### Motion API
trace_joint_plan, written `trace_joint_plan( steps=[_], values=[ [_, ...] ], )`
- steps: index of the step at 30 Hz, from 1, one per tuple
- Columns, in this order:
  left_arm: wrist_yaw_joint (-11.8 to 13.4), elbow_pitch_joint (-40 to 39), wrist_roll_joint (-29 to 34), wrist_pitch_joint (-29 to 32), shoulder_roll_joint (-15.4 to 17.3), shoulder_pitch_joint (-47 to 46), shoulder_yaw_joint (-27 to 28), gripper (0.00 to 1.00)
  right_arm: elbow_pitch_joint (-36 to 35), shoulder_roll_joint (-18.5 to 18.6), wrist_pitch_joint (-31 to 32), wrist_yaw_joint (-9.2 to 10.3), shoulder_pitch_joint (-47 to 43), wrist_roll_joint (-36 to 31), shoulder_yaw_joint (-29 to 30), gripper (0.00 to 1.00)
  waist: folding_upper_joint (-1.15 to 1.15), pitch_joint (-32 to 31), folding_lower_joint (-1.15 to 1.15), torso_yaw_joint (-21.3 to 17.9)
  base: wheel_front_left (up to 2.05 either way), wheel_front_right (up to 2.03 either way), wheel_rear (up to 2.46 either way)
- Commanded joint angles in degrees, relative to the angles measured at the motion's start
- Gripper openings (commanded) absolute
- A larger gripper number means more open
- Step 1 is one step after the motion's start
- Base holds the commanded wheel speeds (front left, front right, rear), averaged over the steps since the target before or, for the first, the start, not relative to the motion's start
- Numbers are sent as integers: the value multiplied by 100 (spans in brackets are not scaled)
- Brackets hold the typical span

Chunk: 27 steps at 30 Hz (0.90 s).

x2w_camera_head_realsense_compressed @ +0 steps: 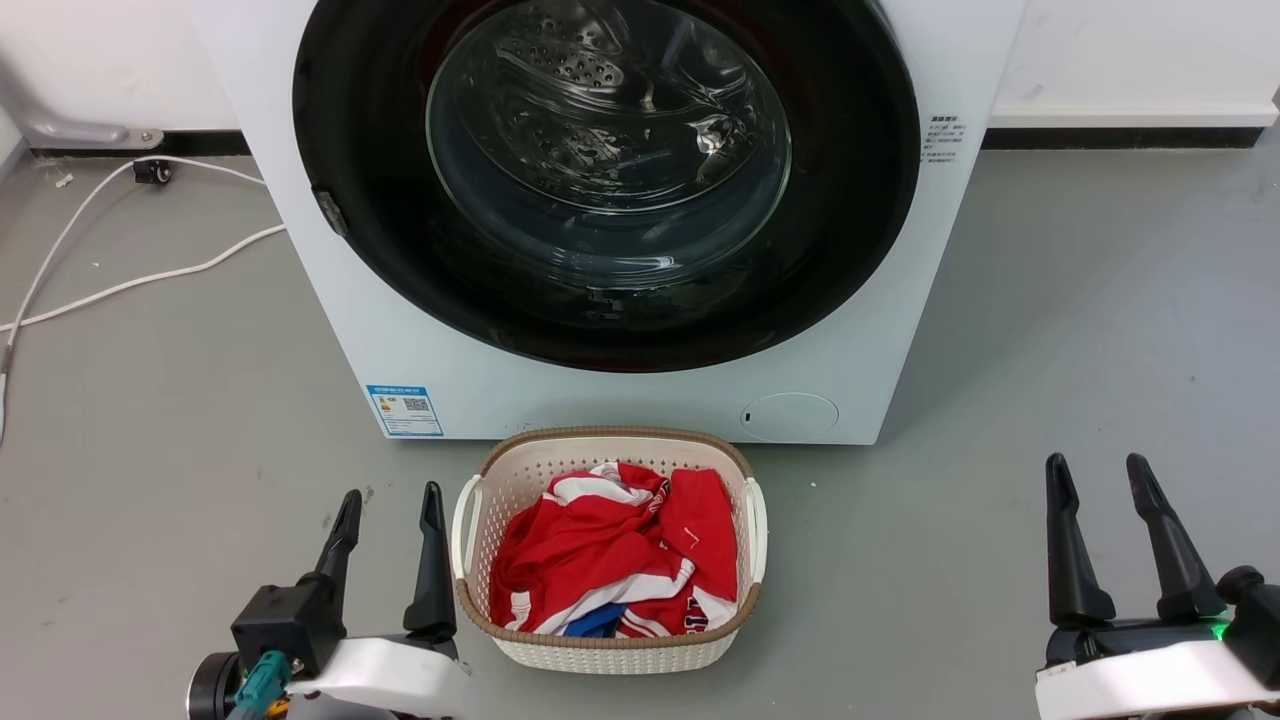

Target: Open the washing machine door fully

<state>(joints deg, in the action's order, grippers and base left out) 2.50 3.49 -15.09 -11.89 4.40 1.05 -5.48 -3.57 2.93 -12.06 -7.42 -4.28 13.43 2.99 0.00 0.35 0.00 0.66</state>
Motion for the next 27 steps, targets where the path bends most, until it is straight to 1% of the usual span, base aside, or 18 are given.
trace_joint_plan(
  steps=[1,11,27],
  values=[
    [-37,-17,147,-61,-27,54,-2,100,-65,-4,-49,-11,-40,-131,-6,100,0,0,0,-1,0,0,0],
    [-34,70,520,-167,-73,117,62,100,-102,-6,-148,-9,-107,-403,-23,100,0,-6,0,-11,0,0,0],
    [68,162,1175,-328,-137,206,110,100,-65,-9,-316,-6,-216,-756,-23,100,0,-9,0,8,0,0,0]
  ],
)
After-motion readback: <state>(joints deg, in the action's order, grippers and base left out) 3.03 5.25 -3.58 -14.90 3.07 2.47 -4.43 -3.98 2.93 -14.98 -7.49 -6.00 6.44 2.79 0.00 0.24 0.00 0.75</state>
